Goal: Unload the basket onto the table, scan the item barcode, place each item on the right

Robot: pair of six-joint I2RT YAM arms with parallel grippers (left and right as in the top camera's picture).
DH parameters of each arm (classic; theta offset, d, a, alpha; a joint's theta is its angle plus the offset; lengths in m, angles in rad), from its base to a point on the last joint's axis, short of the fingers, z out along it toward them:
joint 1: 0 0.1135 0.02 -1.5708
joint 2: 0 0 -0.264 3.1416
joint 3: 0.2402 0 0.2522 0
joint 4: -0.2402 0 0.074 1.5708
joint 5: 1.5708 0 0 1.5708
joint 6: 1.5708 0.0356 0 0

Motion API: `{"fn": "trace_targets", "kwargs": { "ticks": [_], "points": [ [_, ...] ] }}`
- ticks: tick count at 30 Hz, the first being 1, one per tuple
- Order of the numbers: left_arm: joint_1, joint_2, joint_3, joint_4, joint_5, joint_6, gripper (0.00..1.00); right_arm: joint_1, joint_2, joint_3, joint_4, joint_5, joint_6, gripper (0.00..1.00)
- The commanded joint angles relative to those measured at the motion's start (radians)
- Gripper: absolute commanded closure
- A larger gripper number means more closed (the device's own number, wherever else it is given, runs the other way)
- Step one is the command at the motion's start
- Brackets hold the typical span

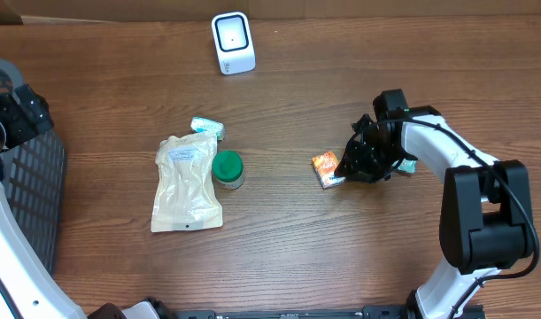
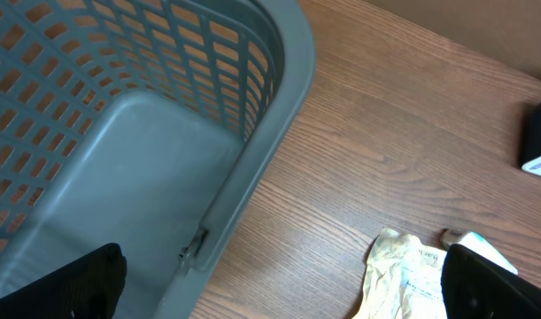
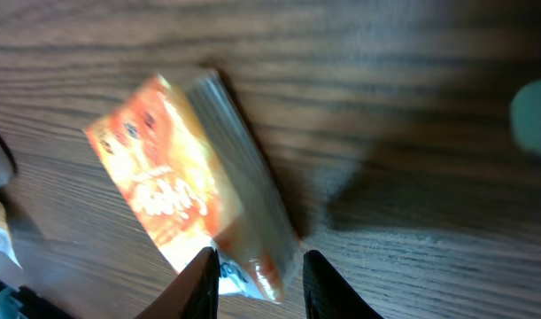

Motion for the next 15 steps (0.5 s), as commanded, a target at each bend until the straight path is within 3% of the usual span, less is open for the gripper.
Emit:
{"fn": "trace_targets", "kwargs": {
  "ticks": [1, 15],
  "points": [
    [0.0, -0.008, 0.021, 0.004, -0.006, 0.012, 0.0, 0.004, -0.014, -0.031, 0.026, -0.016, -0.009, 0.7],
    [0.0, -0.008, 0.021, 0.004, -0.006, 0.012, 0.01, 0.005, 0.05, -0.087, 0.156, -0.02, 0.041, 0.82]
  ]
}}
